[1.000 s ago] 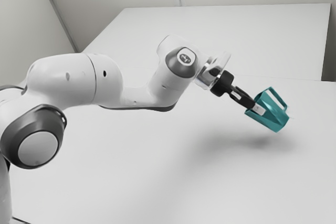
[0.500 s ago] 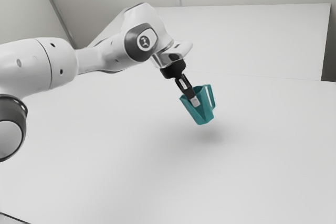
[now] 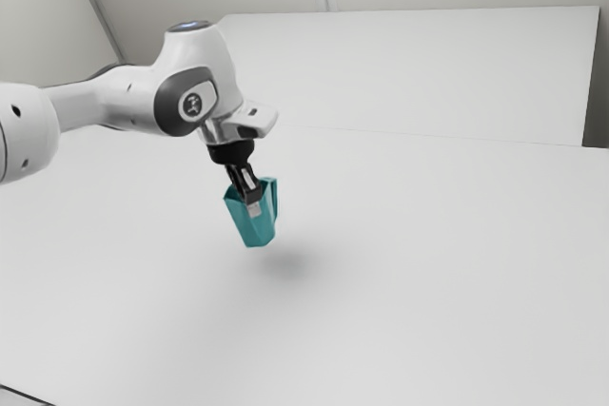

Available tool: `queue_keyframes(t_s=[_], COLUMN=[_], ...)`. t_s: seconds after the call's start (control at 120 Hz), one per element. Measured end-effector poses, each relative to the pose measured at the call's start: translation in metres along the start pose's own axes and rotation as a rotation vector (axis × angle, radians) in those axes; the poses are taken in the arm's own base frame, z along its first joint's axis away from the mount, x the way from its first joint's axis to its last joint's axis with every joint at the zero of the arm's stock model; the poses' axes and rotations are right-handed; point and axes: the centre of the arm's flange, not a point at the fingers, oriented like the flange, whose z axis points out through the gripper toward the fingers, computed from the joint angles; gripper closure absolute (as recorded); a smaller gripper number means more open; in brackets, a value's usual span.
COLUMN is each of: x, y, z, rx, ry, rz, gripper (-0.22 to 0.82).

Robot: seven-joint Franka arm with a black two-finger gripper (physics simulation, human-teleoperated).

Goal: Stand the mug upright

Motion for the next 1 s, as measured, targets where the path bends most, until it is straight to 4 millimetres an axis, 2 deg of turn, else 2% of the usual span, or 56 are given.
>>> queue_keyframes(t_s=[0.183, 0.417, 1.0], x=[-0.021, -0.015, -0.021], y=[-0.005, 0.006, -0.001], z=[0.018, 0.036, 0.067], rx=[0.098, 0.22, 0.264], ry=[-0.038, 0.006, 0.124], rz=[-0.058, -0.062, -0.187], gripper=[0.79, 0.79, 0.78])
